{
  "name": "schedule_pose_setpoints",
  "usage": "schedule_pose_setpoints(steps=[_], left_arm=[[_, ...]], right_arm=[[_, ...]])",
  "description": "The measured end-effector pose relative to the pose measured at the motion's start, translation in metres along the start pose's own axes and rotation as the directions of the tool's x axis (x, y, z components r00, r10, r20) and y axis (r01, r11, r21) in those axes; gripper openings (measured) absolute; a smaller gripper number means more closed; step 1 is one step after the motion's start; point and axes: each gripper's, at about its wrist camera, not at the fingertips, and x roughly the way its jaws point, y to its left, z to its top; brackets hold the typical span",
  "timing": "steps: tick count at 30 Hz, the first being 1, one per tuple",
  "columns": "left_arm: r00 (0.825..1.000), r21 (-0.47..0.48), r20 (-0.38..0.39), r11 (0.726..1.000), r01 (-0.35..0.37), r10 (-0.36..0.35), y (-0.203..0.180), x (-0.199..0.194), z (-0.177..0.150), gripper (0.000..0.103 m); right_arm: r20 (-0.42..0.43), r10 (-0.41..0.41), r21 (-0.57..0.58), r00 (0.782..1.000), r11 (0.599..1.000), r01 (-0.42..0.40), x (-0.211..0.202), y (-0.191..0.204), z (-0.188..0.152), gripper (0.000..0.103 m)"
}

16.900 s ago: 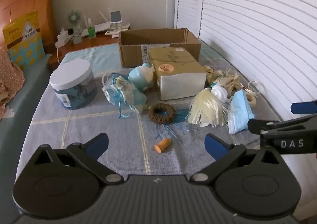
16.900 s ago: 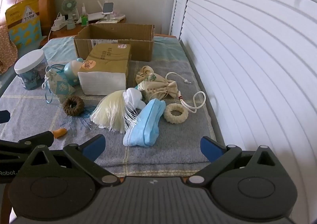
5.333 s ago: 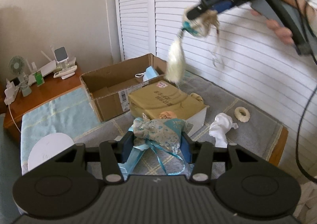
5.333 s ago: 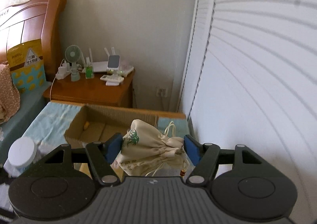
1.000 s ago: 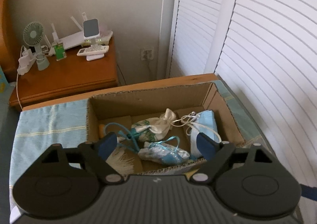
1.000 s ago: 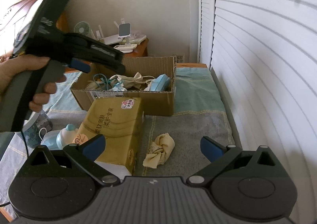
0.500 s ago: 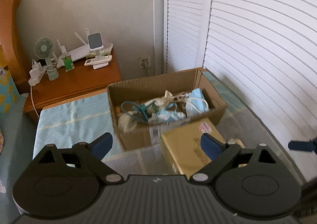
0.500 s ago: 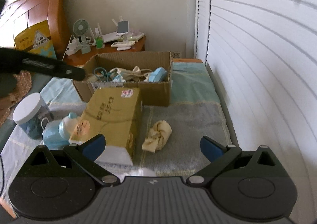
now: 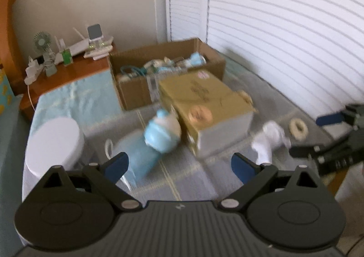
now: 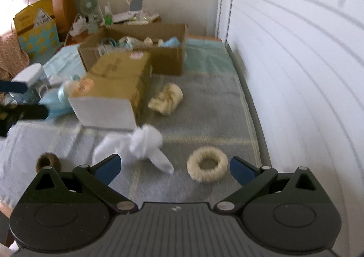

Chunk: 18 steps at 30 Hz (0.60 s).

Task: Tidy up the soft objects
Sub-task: 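Grasp the brown woven ring with the left gripper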

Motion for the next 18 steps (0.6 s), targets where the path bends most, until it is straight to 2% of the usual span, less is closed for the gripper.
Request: schedule_pose_setpoints(steps=[9,18], left_arm=[[0.997,-0.013,-0.045,0.998,0.064,-0.064,-0.009,0.007,-0.040,0.097],[0.997,0.032,-0.050,0.997,0.064,-0.062,-0.019,0.011,-0.058,0.093]], right_arm=[[-0.077,-0.027,0.000,0.997,1.000,0.027,0.026,-0.004,-0.012,0.103],[-0.059,-0.022,-0.025,0.998,0.999,0.021,0.026,-0.001,-0.016,0.103]])
